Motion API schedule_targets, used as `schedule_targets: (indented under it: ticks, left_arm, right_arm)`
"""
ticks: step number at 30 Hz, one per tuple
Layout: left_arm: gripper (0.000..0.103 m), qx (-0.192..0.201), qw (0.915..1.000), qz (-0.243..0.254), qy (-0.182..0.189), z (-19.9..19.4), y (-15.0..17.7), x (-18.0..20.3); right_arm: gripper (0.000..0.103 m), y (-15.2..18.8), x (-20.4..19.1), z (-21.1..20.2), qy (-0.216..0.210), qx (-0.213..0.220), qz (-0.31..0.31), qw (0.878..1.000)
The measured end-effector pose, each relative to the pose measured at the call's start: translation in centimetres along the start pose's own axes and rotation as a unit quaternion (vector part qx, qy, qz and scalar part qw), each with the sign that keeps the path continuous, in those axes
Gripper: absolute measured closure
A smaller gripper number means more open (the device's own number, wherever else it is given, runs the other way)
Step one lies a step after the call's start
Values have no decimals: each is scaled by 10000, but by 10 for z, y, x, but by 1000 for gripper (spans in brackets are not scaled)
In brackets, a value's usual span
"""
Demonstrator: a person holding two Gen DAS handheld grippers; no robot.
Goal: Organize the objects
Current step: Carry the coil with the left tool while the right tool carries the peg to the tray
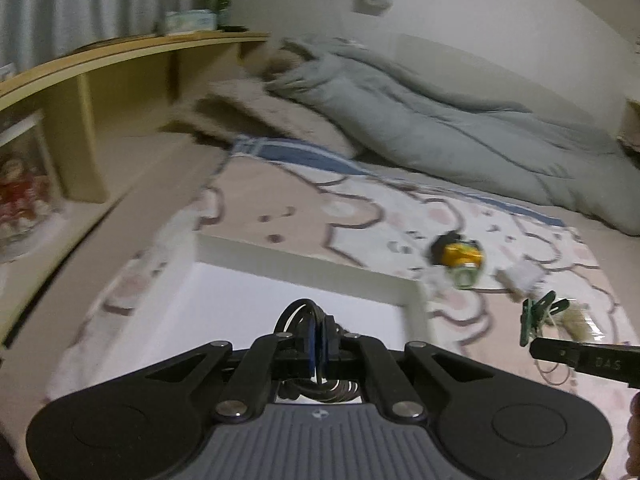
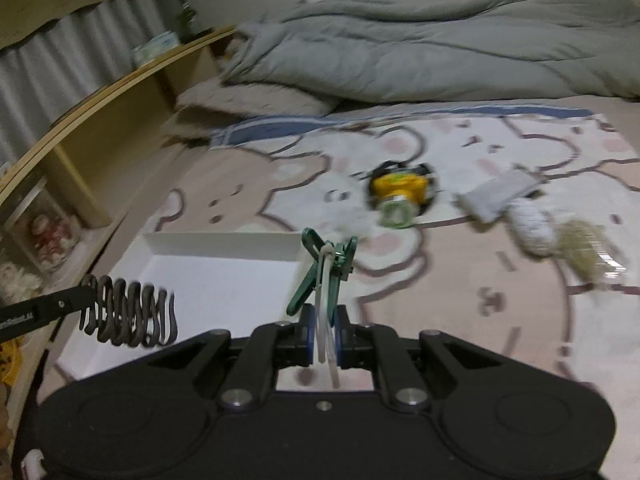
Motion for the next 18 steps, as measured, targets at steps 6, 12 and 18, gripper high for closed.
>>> schedule_targets:
  ticks: [6,12,18]
  left_arm:
    - [101,-128,9990,-50,-432,-4,1,-48]
    - [101,-349,9944,94,-988,1,-1,-88]
    - [101,-491,9852,570,-1539,4,0,-101]
  right_arm:
    - [93,4,-54,15,-324,-234,-282,9988]
    - [93,8,-115,24,-743,-394,-612,9946]
    - [93,23,-166,35,-1170,-740,-787,9872]
Point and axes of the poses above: each gripper's, at about its wrist camera, not at the fingertips, and z roughly the way its jaws point, x to its right, y to its underside, the point moved 6 cm from there along z, roughly the way its jaws point, and after that the axes turned 13 degrees about y, right-handed, at the moved point
